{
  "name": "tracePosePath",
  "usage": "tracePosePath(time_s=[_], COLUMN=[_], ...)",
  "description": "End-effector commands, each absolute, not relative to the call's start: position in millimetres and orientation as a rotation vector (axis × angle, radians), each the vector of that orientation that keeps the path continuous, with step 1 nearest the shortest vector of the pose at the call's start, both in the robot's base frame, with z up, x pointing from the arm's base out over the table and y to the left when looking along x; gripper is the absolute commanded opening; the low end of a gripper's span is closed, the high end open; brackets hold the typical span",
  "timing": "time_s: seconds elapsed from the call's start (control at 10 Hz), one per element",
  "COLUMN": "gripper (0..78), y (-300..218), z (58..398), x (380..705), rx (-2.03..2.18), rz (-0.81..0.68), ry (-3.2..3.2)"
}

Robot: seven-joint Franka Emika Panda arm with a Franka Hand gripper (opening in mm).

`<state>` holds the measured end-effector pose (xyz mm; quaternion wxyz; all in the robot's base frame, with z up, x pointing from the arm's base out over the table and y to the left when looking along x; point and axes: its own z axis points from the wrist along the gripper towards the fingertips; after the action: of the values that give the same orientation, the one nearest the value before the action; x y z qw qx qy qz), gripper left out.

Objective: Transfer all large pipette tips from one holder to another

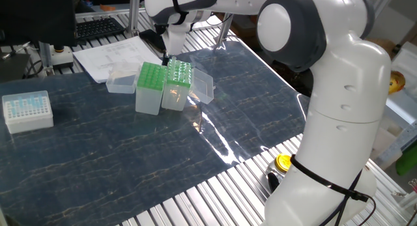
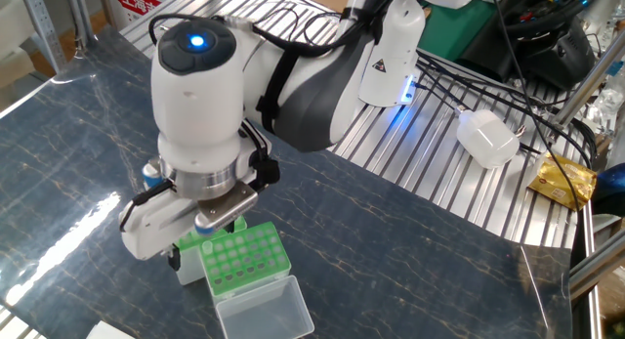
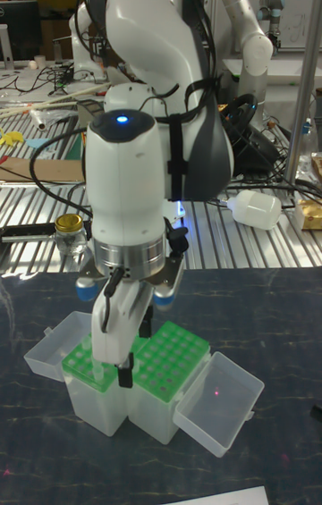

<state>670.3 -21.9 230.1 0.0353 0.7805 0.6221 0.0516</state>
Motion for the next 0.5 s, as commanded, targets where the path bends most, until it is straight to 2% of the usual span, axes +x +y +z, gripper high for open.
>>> tracePosePath(time_s=[0.1, 0.5], gripper=[77.4, 77.4], y=[-21.2, -20.3], z=[226.9, 218.9], x=[671.1, 671.1], rx=[2.4, 2.395], rz=[0.156, 0.142], ry=[1.903, 1.897])
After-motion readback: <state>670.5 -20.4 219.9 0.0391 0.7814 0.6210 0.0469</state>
